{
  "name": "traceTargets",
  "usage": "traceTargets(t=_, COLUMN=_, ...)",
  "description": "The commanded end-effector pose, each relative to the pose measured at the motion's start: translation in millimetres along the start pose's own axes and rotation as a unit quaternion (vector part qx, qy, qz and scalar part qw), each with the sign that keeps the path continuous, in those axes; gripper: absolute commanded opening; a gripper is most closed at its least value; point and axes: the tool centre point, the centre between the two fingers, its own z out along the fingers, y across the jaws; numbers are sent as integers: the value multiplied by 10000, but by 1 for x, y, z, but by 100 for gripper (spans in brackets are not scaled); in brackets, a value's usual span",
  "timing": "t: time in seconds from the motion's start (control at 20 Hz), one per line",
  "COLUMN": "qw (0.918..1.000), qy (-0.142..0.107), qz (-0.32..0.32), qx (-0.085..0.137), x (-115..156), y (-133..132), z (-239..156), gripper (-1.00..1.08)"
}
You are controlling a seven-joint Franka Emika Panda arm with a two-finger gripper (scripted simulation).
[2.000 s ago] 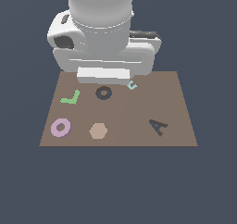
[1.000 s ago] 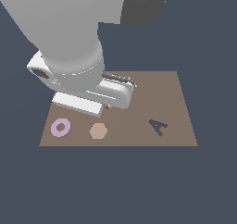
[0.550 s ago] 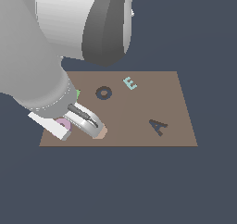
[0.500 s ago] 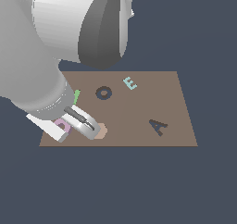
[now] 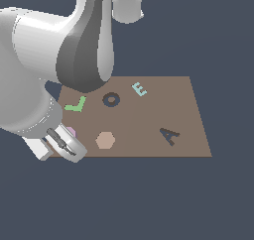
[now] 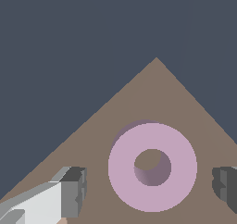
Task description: Insert a designated object into the corresponding slot on a board.
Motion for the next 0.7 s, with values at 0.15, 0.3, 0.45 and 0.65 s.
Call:
traceTargets(t=0.15, qw=9999, qy=3, qz=115, qx=9, x=5, y=3, z=2, gripper=100)
traceTargets(t=0.3, qw=9999, qy=1, qz=107, qx=5, x=4, y=3, z=3, gripper=100)
traceTargets(t=0.45, qw=9999, qy=1, qz=107, qx=5, x=4, y=3, z=9, gripper=100)
traceTargets(t=0.65, qw=9999, qy=3, qz=113, qx=8, x=4, y=3, z=21, gripper=100)
